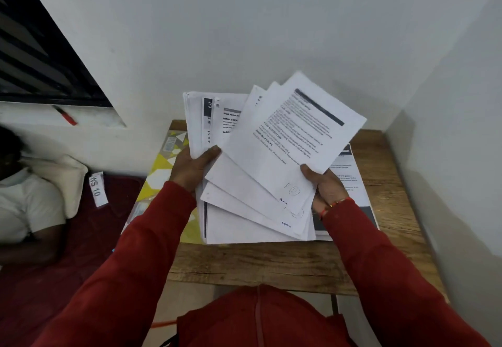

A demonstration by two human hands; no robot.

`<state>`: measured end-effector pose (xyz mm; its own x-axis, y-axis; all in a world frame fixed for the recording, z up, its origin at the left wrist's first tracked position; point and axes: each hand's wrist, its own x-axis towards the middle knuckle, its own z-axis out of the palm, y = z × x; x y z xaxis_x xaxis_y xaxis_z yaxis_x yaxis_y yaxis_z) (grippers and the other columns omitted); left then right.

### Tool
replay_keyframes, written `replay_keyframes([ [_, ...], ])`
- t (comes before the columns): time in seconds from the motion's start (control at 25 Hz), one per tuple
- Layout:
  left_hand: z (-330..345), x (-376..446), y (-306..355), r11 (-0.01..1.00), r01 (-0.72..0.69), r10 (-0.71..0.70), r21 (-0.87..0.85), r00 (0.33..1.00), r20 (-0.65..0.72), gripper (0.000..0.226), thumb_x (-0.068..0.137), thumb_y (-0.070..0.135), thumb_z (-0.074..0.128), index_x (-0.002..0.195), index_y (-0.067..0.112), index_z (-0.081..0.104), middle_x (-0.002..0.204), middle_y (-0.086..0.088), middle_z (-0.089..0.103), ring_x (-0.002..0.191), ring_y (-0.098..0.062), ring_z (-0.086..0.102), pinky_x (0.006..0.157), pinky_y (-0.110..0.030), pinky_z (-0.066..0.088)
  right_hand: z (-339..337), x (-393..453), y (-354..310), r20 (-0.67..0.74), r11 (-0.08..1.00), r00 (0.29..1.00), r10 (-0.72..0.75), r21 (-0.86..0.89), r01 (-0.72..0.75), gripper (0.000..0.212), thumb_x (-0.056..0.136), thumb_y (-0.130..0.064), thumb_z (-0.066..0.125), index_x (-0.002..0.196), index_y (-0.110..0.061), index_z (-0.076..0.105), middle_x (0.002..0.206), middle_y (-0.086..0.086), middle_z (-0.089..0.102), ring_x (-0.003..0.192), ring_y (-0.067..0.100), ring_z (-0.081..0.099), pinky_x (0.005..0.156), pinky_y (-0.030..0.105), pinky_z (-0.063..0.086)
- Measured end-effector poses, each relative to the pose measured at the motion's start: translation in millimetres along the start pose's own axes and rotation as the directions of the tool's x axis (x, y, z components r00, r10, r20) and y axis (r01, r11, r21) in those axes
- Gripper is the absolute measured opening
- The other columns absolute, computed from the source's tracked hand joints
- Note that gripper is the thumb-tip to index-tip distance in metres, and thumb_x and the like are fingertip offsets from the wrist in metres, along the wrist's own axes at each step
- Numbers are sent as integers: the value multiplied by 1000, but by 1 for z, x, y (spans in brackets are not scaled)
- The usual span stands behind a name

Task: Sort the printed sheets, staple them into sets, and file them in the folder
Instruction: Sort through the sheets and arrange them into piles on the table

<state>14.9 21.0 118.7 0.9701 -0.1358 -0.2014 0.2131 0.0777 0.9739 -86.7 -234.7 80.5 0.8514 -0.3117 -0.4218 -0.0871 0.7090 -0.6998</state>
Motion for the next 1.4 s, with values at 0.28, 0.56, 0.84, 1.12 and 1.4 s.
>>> replay_keyframes([
  [0.28,8,-1,-5,996,-54,48,74,996,77,43,77,26,81,116,26,65,110,2,72,103,-21,68,85,-42,56,9,-2,-9,-17,997,998,-63,42,64,36,90,5,57,126,-1,59,120,16,67,111,31,64,92,46,54],
  [0.56,10,5,4,996,-91,87,24,986,141,50,89,7,63,136,17,49,119,-1,67,108,-25,66,82,-34,55,-7,9,-34,-183,992,976,-114,35,123,17,92,-5,61,107,-11,67,105,7,73,93,19,71,73,34,59],
  [0.84,15,-1,0,907,-258,217,331,964,157,92,86,23,69,151,42,6,142,25,31,117,-6,51,87,-21,44,-3,-1,-9,80,998,997,-8,-56,12,41,90,5,54,131,2,54,126,20,62,114,35,62,89,46,55],
  [1.12,22,4,-3,990,100,-111,100,988,107,39,96,48,49,99,15,71,94,-2,74,88,-18,68,73,-24,53,0,-6,-13,-70,974,980,-187,-142,175,23,88,7,60,107,-4,67,100,9,74,94,29,70,82,41,59],
  [1.4,21,-1,0,995,-85,82,54,995,48,16,82,20,75,97,18,70,85,10,76,78,-7,72,64,-22,55,-3,-5,-20,-108,968,962,-251,-39,249,36,88,5,62,123,0,60,118,16,68,106,30,67,88,42,56],
])
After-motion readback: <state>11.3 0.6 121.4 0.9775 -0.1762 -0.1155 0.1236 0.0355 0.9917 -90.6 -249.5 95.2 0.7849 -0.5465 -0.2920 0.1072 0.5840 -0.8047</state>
